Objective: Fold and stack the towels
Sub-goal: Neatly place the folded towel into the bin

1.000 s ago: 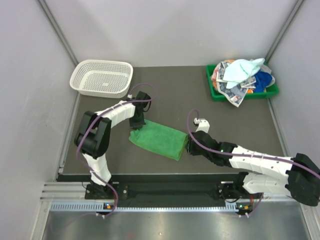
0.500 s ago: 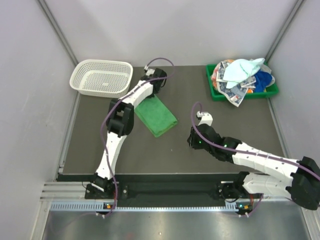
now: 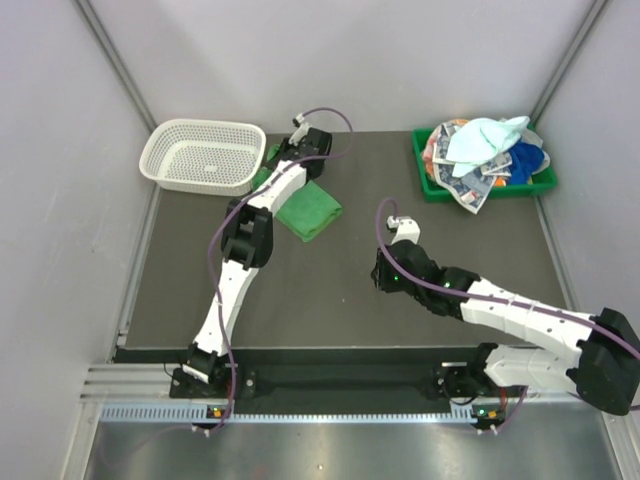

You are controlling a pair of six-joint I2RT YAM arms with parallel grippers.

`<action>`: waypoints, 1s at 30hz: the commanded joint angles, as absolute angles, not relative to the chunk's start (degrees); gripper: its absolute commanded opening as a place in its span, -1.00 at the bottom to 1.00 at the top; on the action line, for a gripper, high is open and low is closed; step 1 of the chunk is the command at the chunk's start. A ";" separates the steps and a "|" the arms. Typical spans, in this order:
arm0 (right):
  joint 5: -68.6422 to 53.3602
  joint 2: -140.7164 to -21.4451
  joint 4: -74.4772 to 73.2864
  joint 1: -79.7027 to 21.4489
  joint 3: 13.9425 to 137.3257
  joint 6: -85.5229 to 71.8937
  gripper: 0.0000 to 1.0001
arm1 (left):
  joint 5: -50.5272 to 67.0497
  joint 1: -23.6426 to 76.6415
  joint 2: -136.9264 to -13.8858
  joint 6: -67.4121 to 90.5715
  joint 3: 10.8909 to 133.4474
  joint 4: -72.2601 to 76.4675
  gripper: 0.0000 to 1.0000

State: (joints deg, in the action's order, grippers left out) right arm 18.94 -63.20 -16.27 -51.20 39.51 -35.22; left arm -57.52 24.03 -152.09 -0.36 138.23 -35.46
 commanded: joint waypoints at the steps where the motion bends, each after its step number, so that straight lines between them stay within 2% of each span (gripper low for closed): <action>1: 18.28 -64.25 -14.85 -50.45 42.27 -33.93 -0.42 | -64.51 24.34 -147.48 -11.92 138.61 -21.73 -1.00; 13: 18.02 -64.77 -13.97 -50.45 41.57 -34.01 -0.44 | -68.47 22.59 -145.11 -23.46 140.10 -9.06 -1.00; 21: 17.84 -66.27 -13.27 -50.36 41.57 -33.22 -0.44 | -63.90 19.51 -140.28 -19.95 139.04 -12.48 -1.00; 25: 17.76 -67.23 -12.48 -50.27 41.13 -33.05 -0.44 | -59.16 19.60 -140.45 -17.32 139.04 -15.81 -1.00; 30: 17.31 -68.29 -12.39 -50.27 41.13 -33.40 -0.45 | -58.97 19.95 -141.50 -15.56 138.08 -15.91 -1.00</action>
State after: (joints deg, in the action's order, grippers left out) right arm 17.63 -67.81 -15.31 -50.83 39.51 -33.98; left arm -59.57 19.44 -144.35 -17.78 138.21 -15.51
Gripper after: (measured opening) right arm 0.279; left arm 0.055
